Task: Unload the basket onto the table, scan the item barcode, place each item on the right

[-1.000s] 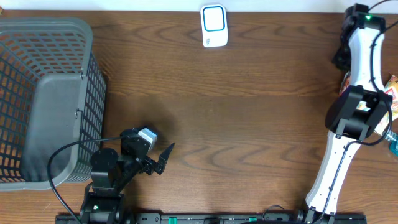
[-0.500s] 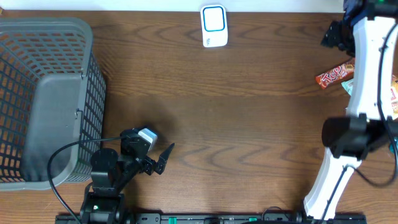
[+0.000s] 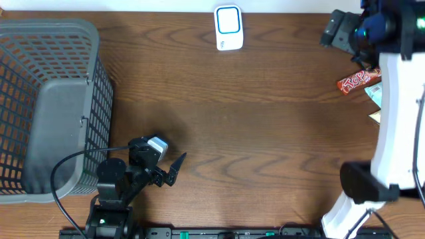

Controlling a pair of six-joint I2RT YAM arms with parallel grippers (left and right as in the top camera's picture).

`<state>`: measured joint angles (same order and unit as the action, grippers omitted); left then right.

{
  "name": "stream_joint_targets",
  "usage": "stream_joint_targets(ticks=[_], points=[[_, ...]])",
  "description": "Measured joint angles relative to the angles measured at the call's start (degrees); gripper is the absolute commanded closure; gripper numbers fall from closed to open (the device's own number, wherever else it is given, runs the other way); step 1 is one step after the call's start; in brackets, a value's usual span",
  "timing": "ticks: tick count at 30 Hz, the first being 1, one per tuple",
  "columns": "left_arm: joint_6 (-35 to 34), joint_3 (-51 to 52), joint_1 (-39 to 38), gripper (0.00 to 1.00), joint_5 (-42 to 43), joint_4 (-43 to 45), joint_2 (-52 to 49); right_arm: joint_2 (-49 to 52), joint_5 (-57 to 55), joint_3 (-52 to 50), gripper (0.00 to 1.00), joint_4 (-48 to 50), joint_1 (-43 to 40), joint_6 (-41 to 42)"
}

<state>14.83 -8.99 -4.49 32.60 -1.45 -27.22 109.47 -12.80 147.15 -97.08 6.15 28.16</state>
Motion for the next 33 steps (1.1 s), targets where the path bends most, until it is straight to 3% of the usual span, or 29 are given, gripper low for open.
stream_joint_targets(ticks=[11, 27, 33], points=[[0.0, 0.0, 0.0, 0.02, 0.0, 0.0, 0.0, -17.0, 1.5, 0.1, 0.01, 0.0, 3.0, -2.5], [0.0, 0.0, 0.0, 0.02, 0.0, 0.0, 0.0, -20.5, 1.4, 0.1, 0.01, 0.2, 3.0, -11.3], [0.0, 0.0, 0.0, 0.02, 0.0, 0.0, 0.0, -20.6, 1.7, 0.1, 0.01, 6.6, 3.0, -12.2]])
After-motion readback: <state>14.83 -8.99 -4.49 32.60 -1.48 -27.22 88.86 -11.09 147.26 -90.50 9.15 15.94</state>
